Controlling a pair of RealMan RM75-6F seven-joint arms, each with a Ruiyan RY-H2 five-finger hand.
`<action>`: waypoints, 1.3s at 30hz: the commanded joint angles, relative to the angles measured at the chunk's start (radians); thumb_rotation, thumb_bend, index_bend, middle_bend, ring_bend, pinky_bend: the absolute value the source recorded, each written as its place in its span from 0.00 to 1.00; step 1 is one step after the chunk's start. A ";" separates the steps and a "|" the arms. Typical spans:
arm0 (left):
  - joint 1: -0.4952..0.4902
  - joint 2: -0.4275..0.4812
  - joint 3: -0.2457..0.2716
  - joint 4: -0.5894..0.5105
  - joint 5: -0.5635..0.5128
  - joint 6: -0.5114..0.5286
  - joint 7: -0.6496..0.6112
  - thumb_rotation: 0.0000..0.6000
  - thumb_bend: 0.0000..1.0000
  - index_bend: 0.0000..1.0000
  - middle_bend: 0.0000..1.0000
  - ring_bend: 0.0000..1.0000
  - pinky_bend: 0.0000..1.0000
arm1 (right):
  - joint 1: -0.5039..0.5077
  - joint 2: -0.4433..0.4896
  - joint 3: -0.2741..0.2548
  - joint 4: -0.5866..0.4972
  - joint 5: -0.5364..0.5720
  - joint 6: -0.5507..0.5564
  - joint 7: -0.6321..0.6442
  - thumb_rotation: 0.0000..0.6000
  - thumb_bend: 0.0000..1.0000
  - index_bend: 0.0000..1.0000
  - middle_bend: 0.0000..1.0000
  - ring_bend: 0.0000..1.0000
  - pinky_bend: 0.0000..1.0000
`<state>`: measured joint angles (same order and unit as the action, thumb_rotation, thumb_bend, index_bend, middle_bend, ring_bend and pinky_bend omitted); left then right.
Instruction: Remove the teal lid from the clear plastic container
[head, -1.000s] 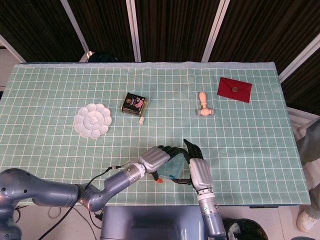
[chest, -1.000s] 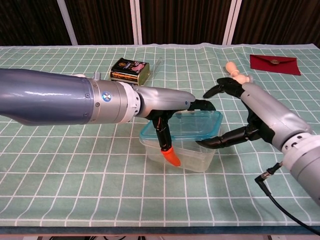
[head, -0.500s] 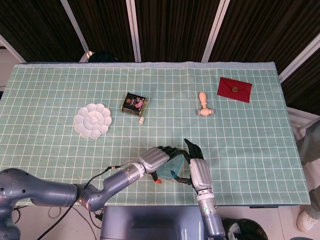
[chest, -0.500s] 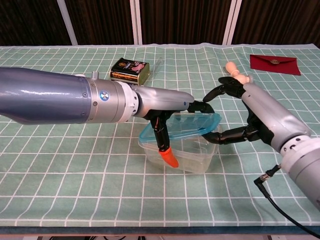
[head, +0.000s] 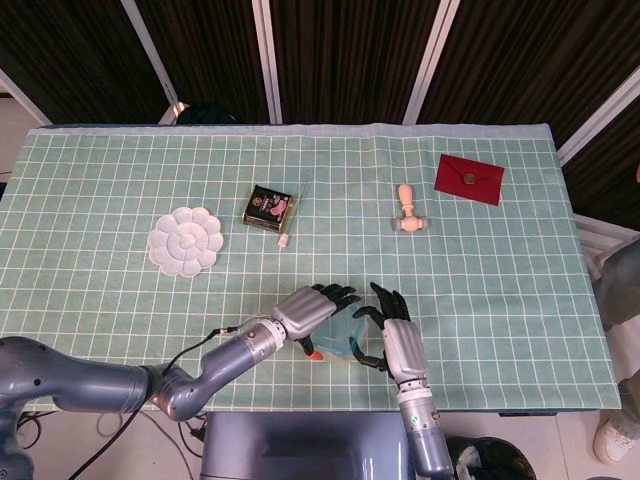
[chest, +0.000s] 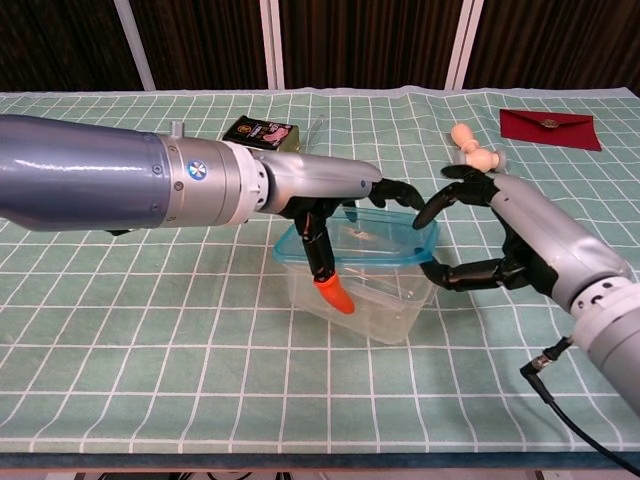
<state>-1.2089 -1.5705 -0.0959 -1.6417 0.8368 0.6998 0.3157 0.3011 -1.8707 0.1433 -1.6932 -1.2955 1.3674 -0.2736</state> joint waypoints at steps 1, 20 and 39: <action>-0.003 0.003 0.007 -0.001 -0.001 -0.009 0.006 1.00 0.00 0.00 0.00 0.04 0.21 | -0.001 -0.002 -0.004 -0.001 -0.007 0.000 0.013 1.00 0.59 0.63 0.04 0.00 0.00; -0.023 0.016 0.006 -0.002 -0.004 -0.017 0.025 1.00 0.00 0.00 0.00 0.04 0.21 | -0.003 -0.013 0.005 -0.020 -0.012 0.004 0.013 1.00 0.60 0.73 0.09 0.00 0.00; -0.039 0.038 -0.002 -0.021 -0.055 0.039 0.078 1.00 0.00 0.00 0.00 0.00 0.11 | -0.012 -0.015 0.007 -0.024 -0.017 0.015 0.014 1.00 0.60 0.74 0.11 0.00 0.00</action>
<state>-1.2499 -1.5355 -0.0956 -1.6588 0.7782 0.7368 0.3948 0.2889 -1.8858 0.1499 -1.7172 -1.3117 1.3825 -0.2587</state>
